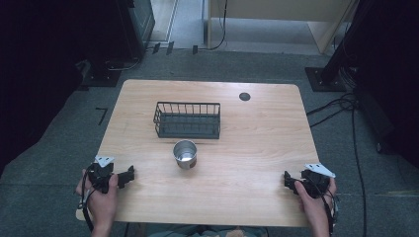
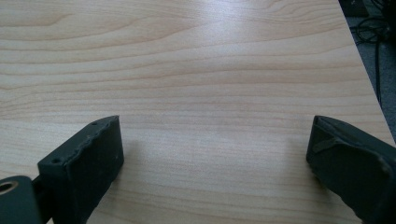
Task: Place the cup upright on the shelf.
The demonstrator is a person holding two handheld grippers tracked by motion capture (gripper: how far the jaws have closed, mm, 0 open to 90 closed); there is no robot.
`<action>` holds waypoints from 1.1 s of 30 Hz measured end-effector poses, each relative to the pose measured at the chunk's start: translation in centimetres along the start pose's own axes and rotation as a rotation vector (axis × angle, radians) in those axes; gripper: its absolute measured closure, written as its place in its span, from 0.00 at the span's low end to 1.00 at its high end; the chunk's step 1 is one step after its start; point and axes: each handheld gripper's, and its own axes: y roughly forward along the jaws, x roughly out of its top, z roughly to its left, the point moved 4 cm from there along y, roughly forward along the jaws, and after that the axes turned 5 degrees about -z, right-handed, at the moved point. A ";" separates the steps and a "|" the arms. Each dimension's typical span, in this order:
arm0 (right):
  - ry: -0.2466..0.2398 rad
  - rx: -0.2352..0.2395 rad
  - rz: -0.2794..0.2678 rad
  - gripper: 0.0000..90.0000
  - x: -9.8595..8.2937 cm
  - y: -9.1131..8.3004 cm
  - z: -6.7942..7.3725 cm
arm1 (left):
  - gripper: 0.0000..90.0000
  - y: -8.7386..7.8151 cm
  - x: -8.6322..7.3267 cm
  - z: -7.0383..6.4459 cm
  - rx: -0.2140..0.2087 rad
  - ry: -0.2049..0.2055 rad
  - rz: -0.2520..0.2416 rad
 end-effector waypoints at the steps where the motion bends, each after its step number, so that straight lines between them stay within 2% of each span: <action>1: 0.000 0.000 0.000 0.03 0.0 0.0 0.0 | 0.00 0.0 0.0 0.0 0.000 0.000 0.000; 4: 0.000 -0.010 0.000 0.01 0.0 0.0 0.1 | 0.00 0.0 0.0 0.0 0.000 -0.001 0.000; 7: 0.009 -0.052 0.004 0.03 0.2 -0.3 0.9 | 0.00 0.0 0.0 0.0 0.000 0.000 0.000; 9: 0.007 -0.045 0.001 0.03 0.4 -0.4 1.2 | 0.00 0.0 0.0 0.0 0.000 0.000 0.000; 12: 0.006 -0.006 -0.016 0.03 1.3 -0.8 2.3 | 0.00 0.0 0.0 0.0 0.000 0.000 0.000; 13: 0.007 0.028 -0.029 0.03 2.1 -1.2 3.2 | 0.00 0.0 0.0 0.0 0.000 0.000 0.000; 15: 0.002 0.039 -0.041 0.03 2.6 -1.4 3.7 | 0.00 0.0 0.0 0.0 0.001 0.000 -0.001; 16: -0.017 0.055 -0.060 0.03 3.5 -1.8 4.7 | 0.00 0.0 0.0 0.0 0.001 -0.001 0.000; 17: -0.017 0.055 -0.060 0.03 3.5 -1.8 4.7 | 0.00 0.0 0.0 0.0 0.001 -0.001 0.000; 20: -0.050 0.090 -0.080 0.03 4.7 -2.0 6.3 | 0.00 0.0 0.0 0.0 0.000 0.000 0.000; 21: -0.071 0.101 -0.089 0.02 5.4 -1.9 7.3 | 0.00 0.0 0.0 0.0 0.001 -0.001 0.000; 25: -0.099 0.142 -0.103 0.02 6.7 -1.8 9.7 | 0.00 0.0 0.0 0.0 0.000 0.000 0.000; 26: -0.099 0.142 -0.103 0.02 6.7 -1.8 9.7 | 0.00 0.0 0.0 0.0 0.000 0.000 0.000; 30: -0.148 0.208 -0.098 0.03 7.6 -1.6 12.7 | 0.00 0.0 0.0 0.0 0.001 0.000 0.000; 31: -0.164 0.234 -0.089 0.03 7.7 -1.6 13.5 | 0.00 0.0 0.0 0.0 0.001 0.001 0.000; 32: -0.178 0.284 -0.087 0.03 8.1 -1.7 15.1 | 0.00 0.0 0.0 0.0 0.001 0.001 0.000; 33: -0.178 0.284 -0.087 0.03 8.1 -1.7 15.1 | 0.00 0.0 0.0 0.0 0.001 0.001 0.000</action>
